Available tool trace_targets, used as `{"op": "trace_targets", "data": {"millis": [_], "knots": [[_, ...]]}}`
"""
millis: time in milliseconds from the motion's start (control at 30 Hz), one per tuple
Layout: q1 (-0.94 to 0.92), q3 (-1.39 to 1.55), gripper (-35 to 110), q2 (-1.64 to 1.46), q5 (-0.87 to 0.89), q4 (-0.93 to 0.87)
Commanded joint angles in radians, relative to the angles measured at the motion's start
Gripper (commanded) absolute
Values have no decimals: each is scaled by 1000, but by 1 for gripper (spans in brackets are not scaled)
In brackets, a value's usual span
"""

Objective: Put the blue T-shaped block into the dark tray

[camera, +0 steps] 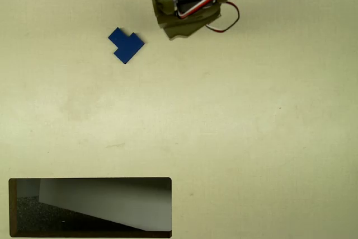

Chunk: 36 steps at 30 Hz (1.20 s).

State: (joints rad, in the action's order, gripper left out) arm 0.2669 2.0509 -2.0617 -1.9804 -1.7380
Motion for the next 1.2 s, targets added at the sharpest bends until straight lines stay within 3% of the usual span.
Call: {"op": "trace_targets", "data": {"millis": [0, 133, 233, 567, 833, 1033, 1167], "knots": [[77, 97, 0, -98, -46, -8], [186, 189, 0, -173, 57, -15], [160, 267, 0, -219, 58, -15], [-305, 344, 0, -215, -163, 9], [-715, 350, 0, 21, -380, 407], [-764, 265, 0, 209, -431, 617], [-753, 212, 0, 288, -437, 652]]}}
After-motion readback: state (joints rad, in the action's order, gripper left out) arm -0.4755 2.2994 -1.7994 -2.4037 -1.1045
